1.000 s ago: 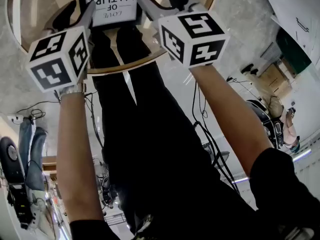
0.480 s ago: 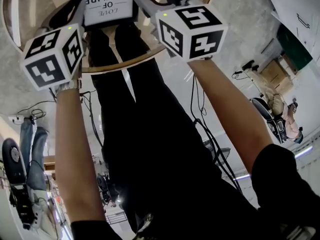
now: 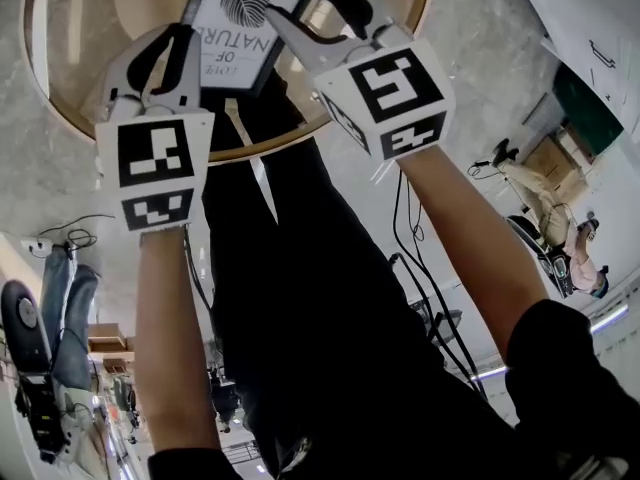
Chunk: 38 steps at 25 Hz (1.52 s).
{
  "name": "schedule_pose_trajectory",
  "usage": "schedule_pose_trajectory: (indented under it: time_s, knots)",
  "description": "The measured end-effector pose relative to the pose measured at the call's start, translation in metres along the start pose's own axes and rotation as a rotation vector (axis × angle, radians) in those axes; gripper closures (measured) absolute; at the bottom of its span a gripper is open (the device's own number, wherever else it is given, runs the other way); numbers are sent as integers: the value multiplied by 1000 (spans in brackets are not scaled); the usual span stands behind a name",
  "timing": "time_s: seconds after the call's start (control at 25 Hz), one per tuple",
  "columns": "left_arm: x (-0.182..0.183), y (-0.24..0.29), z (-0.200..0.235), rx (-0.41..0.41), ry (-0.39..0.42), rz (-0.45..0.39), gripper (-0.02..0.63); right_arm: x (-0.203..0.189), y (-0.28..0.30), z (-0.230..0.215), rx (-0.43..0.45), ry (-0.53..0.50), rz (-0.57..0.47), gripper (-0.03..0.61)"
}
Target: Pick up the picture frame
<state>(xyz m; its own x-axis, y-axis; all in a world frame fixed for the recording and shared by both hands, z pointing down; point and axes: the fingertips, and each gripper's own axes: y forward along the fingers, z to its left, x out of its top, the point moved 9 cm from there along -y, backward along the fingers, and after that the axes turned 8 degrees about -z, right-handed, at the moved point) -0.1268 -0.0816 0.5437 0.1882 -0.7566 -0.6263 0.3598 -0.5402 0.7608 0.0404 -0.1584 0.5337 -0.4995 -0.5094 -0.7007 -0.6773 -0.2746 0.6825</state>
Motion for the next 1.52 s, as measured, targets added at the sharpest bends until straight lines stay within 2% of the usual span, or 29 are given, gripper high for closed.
schedule_pose_trajectory:
  time_s: [0.08,0.16,0.32,0.4,0.48,0.64,0.8,0.92,1.04,1.2,1.28,1.4,1.48,1.52]
  knots:
    - [6,-1,-6,-10,74,-1,532,12,-7,1,32,-100,-12,370]
    - [15,-3,-10,-28,153,-5,532,26,-13,4,103,-218,-19,370]
    - [19,-11,-23,-75,309,13,532,50,-14,19,392,-373,-16,370]
    - [18,-12,-30,-92,381,19,532,57,-8,25,527,-478,21,370]
    - [22,-11,-38,-101,426,21,532,61,0,27,627,-587,75,370]
    - [37,-10,-54,-129,507,33,532,68,16,23,797,-721,257,370]
    - [46,-10,-61,-140,616,36,532,63,36,24,984,-690,523,370]
    - [43,-14,-67,-139,650,41,532,54,41,26,1038,-659,622,370]
    - [45,-20,-72,-141,657,24,532,45,42,25,1054,-633,674,382]
    - [47,-25,-67,-153,674,15,532,35,44,25,1065,-571,720,543]
    - [45,-25,-66,-164,675,13,532,31,46,25,1071,-512,736,562]
    - [47,-25,-62,-181,603,-31,532,28,48,20,1078,-445,734,571]
    - [55,-31,-60,-182,535,-85,589,26,48,17,1069,-426,724,571]
    - [60,-35,-59,-177,513,-102,590,25,47,16,1064,-413,719,571]
